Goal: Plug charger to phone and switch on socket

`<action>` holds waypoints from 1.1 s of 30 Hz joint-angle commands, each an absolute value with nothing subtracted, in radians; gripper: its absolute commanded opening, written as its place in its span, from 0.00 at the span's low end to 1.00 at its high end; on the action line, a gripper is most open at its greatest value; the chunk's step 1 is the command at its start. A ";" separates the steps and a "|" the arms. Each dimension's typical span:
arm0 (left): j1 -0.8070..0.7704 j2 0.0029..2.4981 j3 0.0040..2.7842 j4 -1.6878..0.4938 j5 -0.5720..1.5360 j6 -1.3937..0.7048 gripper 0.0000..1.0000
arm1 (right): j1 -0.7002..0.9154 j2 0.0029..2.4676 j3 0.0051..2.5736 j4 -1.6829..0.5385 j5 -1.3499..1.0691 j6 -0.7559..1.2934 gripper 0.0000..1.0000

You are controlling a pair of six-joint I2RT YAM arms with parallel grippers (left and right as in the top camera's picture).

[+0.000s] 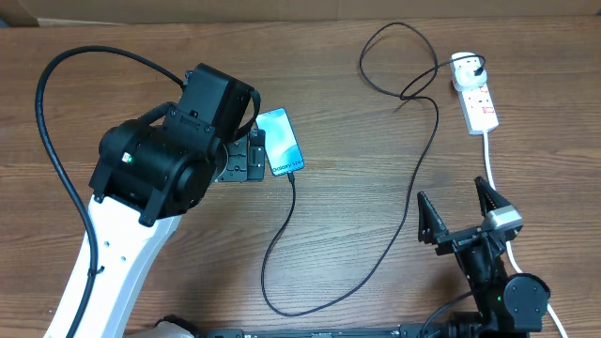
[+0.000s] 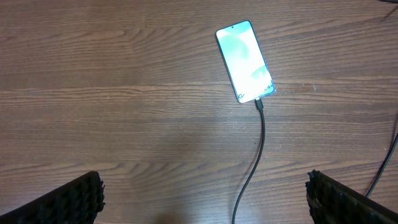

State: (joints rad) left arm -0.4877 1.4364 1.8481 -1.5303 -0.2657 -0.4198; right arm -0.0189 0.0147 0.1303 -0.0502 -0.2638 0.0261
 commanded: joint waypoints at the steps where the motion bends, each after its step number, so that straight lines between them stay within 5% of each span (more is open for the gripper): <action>1: -0.492 1.435 1.848 -1.529 -0.262 -0.434 1.00 | -0.014 0.003 0.094 0.028 -0.244 0.022 1.00; 24: -0.492 1.435 1.848 -1.529 -0.262 -0.434 1.00 | -0.014 0.003 0.007 0.252 -0.196 0.021 1.00; 33: -0.492 1.435 1.848 -1.529 -0.262 -0.434 1.00 | -0.006 0.003 0.007 0.167 -0.203 0.013 1.00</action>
